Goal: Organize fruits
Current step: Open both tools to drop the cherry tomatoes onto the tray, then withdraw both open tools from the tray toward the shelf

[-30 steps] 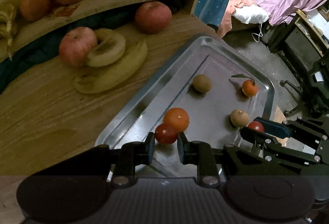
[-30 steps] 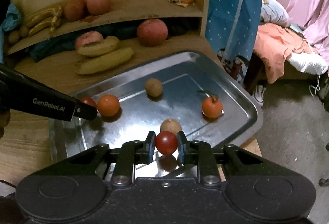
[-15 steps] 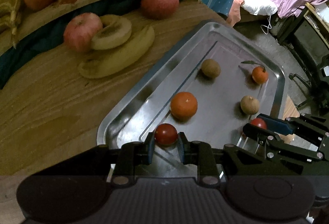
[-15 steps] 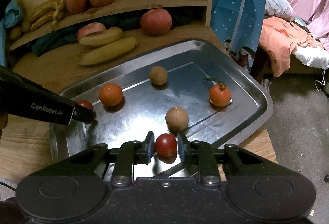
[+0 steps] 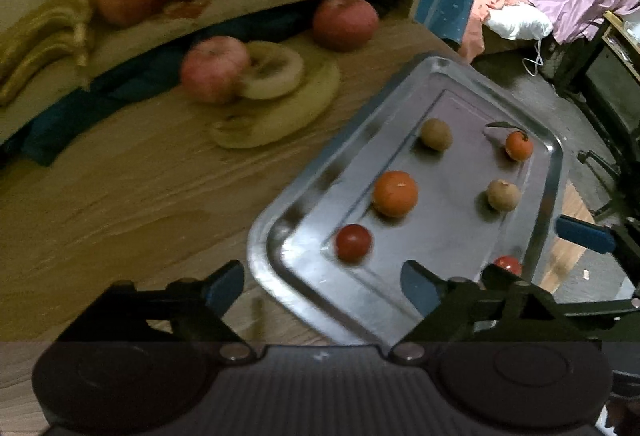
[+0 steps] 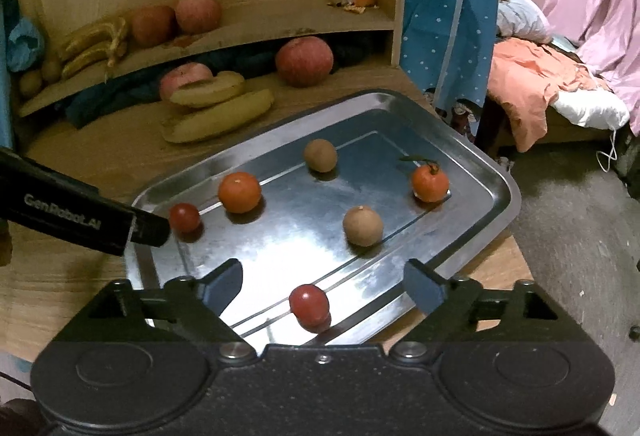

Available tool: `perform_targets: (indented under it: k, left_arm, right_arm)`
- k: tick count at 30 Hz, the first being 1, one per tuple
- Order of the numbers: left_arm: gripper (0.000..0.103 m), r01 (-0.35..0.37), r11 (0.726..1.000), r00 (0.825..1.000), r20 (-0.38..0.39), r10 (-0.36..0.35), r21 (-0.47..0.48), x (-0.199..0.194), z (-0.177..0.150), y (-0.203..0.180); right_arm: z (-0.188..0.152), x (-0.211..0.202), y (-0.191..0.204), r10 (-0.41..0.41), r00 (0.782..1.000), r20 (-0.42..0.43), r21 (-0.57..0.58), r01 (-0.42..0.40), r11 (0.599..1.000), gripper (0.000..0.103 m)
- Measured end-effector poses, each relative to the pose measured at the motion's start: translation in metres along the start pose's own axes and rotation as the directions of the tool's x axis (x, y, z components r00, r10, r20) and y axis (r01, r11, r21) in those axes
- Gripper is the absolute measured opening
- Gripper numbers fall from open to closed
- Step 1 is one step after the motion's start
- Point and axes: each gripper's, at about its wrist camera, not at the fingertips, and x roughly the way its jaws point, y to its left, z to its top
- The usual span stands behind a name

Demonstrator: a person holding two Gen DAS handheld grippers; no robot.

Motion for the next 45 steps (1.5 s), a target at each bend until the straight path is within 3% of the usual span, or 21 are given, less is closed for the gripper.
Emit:
perform_targets:
  k: [3, 12, 24, 34, 45]
  left_arm:
    - [0.101, -0.024, 1.000, 1.000, 0.010, 0.024, -0.005, -0.007, -0.004, 0.014]
    - [0.103, -0.062, 0.998, 0.998, 0.017, 0.062, 0.002, -0.023, -0.023, 0.071]
    - [0.103, -0.036, 0.999, 0.998, 0.054, 0.034, 0.026, -0.055, -0.057, 0.188]
    - [0.103, 0.013, 0.999, 0.995, 0.102, -0.017, 0.037, -0.084, -0.078, 0.258]
    - [0.103, 0.030, 1.000, 0.994, 0.107, -0.030, 0.002, -0.087, -0.078, 0.288]
  right_arm:
    - [-0.004, -0.009, 0.009, -0.020, 1.000, 0.006, 0.023, 0.020, 1.000, 0.097]
    - [-0.018, -0.032, 0.051, -0.116, 0.993, 0.000, 0.110, 0.116, 0.987, 0.100]
    - [-0.031, -0.063, 0.168, -0.249, 0.968, 0.026, 0.135, 0.243, 0.961, 0.102]
    - [-0.019, -0.077, 0.260, -0.254, 0.964, 0.079, 0.078, 0.248, 0.966, 0.102]
    - [-0.005, -0.075, 0.284, -0.243, 0.966, 0.089, 0.055, 0.239, 0.969, 0.102]
